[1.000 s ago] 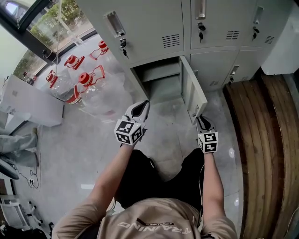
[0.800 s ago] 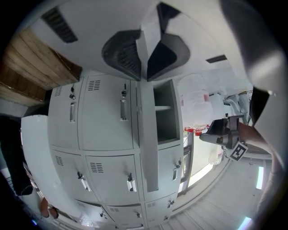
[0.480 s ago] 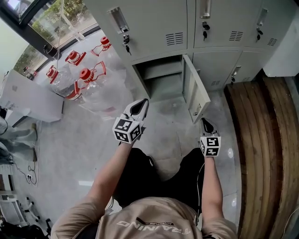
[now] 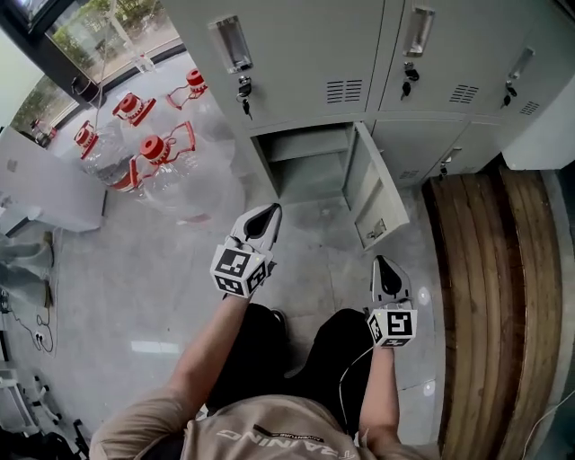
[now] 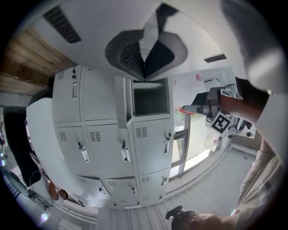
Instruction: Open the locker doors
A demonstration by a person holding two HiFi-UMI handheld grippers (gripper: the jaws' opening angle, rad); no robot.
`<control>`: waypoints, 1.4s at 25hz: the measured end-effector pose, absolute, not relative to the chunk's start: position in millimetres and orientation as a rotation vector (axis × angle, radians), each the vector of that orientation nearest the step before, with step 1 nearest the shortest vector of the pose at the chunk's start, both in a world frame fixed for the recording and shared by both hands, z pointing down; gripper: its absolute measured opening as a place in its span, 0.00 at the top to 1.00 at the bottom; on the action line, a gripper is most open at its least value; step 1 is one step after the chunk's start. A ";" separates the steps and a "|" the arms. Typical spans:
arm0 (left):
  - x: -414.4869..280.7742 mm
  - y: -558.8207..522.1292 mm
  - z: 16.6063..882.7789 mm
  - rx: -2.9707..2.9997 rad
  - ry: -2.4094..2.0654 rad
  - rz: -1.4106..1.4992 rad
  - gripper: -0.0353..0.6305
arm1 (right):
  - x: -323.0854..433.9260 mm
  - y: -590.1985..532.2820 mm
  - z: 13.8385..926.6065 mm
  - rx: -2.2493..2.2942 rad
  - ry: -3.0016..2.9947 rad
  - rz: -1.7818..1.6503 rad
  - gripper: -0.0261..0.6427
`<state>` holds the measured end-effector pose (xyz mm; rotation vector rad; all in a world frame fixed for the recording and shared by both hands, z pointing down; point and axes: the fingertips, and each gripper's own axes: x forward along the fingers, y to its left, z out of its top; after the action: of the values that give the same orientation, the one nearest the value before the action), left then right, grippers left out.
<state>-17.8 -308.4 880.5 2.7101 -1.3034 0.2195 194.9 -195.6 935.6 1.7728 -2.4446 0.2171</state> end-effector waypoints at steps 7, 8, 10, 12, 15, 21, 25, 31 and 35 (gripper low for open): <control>-3.2 -312.0 812.6 2.736 -1.263 0.299 0.94 | 172.0 -199.1 856.1 1.690 -2.462 0.236 0.94; -2.2 -310.3 798.4 2.736 -1.254 0.313 0.94 | 168.7 -198.8 838.4 1.674 -2.464 0.229 0.94; -1.1 -305.7 766.3 2.726 -1.251 0.326 0.94 | 162.8 -199.5 799.1 1.641 -2.479 0.219 0.94; -2.1 -299.6 732.6 2.720 -1.261 0.333 0.94 | 157.3 -200.8 757.7 1.611 -2.498 0.205 0.94; -14.6 -287.2 677.5 2.686 -1.314 0.352 0.94 | 142.8 -195.6 700.3 1.565 -2.504 0.209 0.94; -38.5 -258.3 557.8 2.632 -1.367 0.363 0.94 | 116.7 -187.6 579.1 1.479 -2.536 0.196 0.94; -49.5 -241.1 494.2 2.619 -1.364 0.385 0.94 | 113.5 -186.4 504.1 1.491 -2.549 0.211 0.94; -40.7 -242.7 420.7 2.631 -1.347 0.351 0.94 | 129.9 -204.6 409.5 1.578 -2.553 0.170 0.94; -35.9 -243.9 373.7 2.682 -1.307 0.342 0.94 | 129.7 -203.9 356.4 1.573 -2.521 0.112 0.94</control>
<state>-35.9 -243.9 373.7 2.6821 -1.3065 0.3416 129.7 -203.9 356.4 1.5728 -2.5213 0.1120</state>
